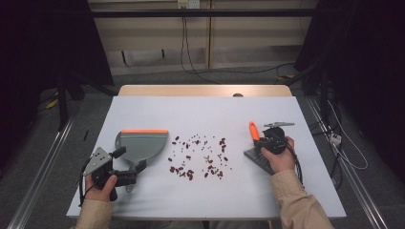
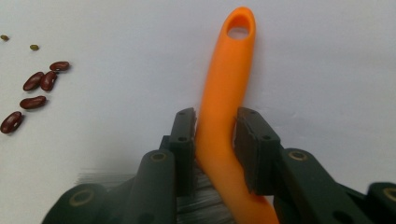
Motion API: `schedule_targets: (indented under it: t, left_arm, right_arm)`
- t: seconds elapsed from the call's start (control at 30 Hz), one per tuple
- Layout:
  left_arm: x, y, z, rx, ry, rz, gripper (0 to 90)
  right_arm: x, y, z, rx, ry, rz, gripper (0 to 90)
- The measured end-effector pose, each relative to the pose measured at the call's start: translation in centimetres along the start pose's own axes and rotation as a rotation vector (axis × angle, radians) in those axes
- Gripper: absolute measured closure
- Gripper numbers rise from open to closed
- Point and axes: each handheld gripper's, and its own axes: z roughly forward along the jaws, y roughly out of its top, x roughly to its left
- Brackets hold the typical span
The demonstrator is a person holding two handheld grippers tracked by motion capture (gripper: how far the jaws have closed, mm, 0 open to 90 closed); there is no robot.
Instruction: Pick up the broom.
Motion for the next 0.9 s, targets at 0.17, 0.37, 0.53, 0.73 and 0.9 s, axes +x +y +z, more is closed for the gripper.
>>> schedule_targets:
  t: [0.17,0.37,0.53,0.73,0.9]
  left_arm:
    - [-0.01,-0.01,0.0,0.001,0.0,0.002,2.8]
    - [-0.02,-0.04,0.0,0.004,0.004,0.003,2.8]
    - [-0.08,0.04,-0.05,0.001,0.002,0.006,2.8]
    - [-0.14,0.24,-0.19,-0.013,0.007,0.001,2.9]
    - [-0.31,0.66,-0.45,-0.03,0.007,0.004,2.9]
  right_arm:
    - [0.24,-0.05,-0.02,0.032,-0.015,-0.024,63.0]
    - [0.42,0.2,0.32,0.062,-0.026,-0.042,65.3]
    - [0.38,0.57,0.45,0.094,-0.022,-0.04,66.5]
    - [0.49,0.42,0.45,0.083,-0.031,-0.03,67.2]
    - [0.63,0.55,0.42,0.089,-0.041,-0.036,68.0]
